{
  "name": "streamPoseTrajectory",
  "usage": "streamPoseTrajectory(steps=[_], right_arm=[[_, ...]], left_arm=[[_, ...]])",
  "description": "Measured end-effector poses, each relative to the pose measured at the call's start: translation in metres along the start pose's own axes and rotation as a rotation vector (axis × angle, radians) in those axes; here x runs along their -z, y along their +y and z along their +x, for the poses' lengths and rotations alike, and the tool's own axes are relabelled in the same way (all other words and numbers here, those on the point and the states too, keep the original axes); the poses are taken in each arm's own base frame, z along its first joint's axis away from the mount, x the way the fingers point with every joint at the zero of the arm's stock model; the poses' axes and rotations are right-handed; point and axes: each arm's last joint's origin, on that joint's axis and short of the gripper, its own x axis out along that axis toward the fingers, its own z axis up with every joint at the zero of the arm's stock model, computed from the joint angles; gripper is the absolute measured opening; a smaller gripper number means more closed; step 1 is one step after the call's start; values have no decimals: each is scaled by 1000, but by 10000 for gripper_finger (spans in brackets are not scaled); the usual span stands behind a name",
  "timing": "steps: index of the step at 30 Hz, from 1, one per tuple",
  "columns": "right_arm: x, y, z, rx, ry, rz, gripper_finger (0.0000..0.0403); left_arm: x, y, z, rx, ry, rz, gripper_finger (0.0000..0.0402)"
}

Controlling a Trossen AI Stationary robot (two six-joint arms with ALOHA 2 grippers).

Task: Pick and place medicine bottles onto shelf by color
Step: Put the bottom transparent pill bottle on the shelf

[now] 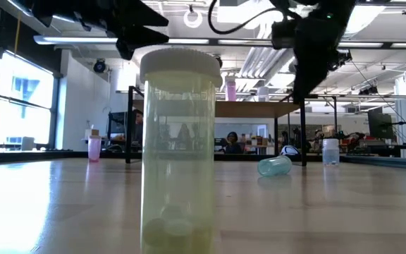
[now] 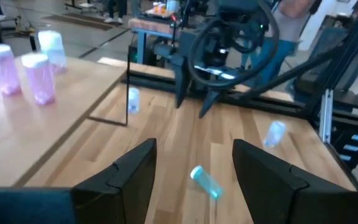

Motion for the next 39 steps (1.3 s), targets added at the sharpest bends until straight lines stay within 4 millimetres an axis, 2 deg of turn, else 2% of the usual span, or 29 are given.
streamPoseTrajectory(steps=[6,17,29,35,39], right_arm=[[31,29,2,-38,93,11,207],[83,84,-21,-130,148,-151,207],[133,106,-40,-118,238,-282,207],[156,116,-51,-134,214,-299,207],[169,124,-58,-152,132,-293,207]], left_arm=[[12,1,-1,-9,29,-13,202],[12,-2,-1,12,26,-10,202],[12,-5,-1,19,24,-9,202],[12,-5,-1,19,23,-11,202],[12,-5,-1,18,22,-11,202]])
